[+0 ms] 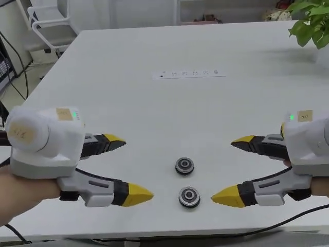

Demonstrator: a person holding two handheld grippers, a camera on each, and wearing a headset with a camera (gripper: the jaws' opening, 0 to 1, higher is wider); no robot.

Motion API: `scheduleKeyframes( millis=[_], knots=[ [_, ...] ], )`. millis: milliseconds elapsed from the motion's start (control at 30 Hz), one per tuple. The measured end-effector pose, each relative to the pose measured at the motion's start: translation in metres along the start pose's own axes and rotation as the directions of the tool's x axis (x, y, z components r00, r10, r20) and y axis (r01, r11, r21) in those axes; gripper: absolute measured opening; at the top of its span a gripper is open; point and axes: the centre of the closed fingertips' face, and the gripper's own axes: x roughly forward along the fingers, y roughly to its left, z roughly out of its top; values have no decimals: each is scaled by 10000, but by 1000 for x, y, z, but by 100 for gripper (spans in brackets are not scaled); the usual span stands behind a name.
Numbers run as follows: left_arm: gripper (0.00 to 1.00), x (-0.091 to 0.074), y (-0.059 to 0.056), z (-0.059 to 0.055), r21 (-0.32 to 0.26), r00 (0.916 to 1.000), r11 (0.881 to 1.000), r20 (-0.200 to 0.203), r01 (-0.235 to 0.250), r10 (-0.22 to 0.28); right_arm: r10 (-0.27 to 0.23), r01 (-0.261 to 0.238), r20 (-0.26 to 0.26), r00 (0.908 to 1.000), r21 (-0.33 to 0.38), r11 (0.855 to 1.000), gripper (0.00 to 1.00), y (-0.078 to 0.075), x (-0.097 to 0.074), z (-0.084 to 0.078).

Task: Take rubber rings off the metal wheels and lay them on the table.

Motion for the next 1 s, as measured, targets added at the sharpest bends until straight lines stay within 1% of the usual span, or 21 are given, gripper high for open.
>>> scheduleKeyframes(
  millis=[167, 333, 567, 700, 800, 900, 1000],
  knots=[
    [78, 9, -1, -1, 158, 9996, 9996, -172, 222, -220, 133, -135, -115, 9998, -142, 9998, 80, -1, 5, -5],
    [76, 18, -3, -5, 288, 9979, 9983, -419, 509, -496, 218, -223, -200, 9996, -262, 9994, 77, -3, 10, -9],
    [75, 29, -3, -9, 239, 9957, 9969, -565, 747, -733, 499, -518, -412, 9979, -473, 9975, 73, -2, 16, -15],
    [73, 34, -5, -9, 314, 9942, 9957, -666, 868, -846, 642, -667, -469, 9968, -545, 9963, 71, -2, 21, -16],
    [72, 37, -2, -10, 330, 9937, 9952, -673, 921, -897, 784, -813, -537, 9955, -533, 9953, 69, -1, 25, -18],
    [71, 39, -3, -9, 252, 9933, 9949, -651, 977, -959, 906, -943, -605, 9940, -607, 9937, 68, 1, 29, -20],
    [69, 43, -2, -11, 281, 9920, 9941, -732, 1047, -1024, 998, -1044, -700, 9925, -657, 9924, 66, 0, 32, -24]
  ],
)
